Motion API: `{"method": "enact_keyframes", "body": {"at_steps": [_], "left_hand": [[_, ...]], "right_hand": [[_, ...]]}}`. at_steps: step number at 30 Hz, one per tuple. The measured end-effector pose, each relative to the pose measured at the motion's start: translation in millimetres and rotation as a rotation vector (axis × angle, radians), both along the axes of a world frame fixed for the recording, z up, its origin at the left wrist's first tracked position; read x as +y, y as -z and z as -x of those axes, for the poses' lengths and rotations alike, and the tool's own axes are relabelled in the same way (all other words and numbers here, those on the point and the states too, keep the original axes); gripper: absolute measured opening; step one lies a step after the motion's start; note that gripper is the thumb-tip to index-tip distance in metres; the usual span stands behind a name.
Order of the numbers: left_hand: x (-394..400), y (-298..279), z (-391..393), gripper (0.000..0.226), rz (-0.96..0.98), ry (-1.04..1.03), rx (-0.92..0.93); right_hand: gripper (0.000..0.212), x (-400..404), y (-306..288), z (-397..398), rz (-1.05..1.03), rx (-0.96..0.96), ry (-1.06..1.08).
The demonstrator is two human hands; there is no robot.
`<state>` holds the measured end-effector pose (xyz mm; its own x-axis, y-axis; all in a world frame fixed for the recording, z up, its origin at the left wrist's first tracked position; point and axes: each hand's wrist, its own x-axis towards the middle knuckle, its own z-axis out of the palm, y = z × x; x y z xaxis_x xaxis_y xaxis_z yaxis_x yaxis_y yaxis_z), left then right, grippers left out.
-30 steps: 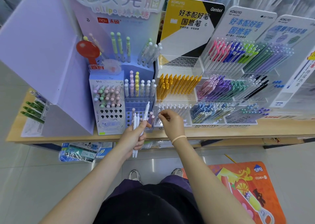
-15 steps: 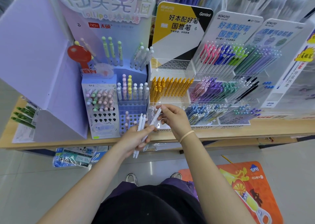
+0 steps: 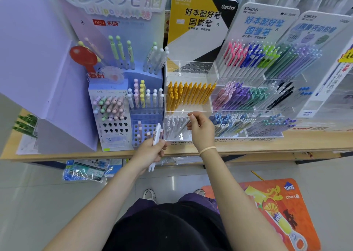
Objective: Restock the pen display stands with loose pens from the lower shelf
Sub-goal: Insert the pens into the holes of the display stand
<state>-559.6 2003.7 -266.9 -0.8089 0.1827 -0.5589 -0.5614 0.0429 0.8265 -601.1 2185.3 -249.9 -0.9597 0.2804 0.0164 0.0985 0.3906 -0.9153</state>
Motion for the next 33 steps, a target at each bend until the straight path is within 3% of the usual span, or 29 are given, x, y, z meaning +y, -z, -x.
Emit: {"method": "enact_keyframes", "body": {"at_steps": [11, 20, 30, 33], "left_hand": [[-2.5, -4.2, -3.3, 0.006, 0.029, 0.017, 0.046], [-2.6, -5.2, -2.1, 0.024, 0.002, 0.012, 0.053], [-3.3, -11.0, 4.5, 0.009, -0.017, 0.062, 0.057], [-4.2, -11.1, 5.6, 0.016, -0.037, 0.032, 0.062]], "right_hand": [[0.016, -10.5, 3.6, 0.4, -0.115, 0.009, -0.136], [0.018, -15.5, 25.6, -3.9, -0.268, -0.093, -0.247], [0.007, -19.8, 16.5, -1.2, -0.278, -0.112, -0.281], [0.008, -18.5, 13.6, 0.6, -0.285, -0.115, -0.302]]}}
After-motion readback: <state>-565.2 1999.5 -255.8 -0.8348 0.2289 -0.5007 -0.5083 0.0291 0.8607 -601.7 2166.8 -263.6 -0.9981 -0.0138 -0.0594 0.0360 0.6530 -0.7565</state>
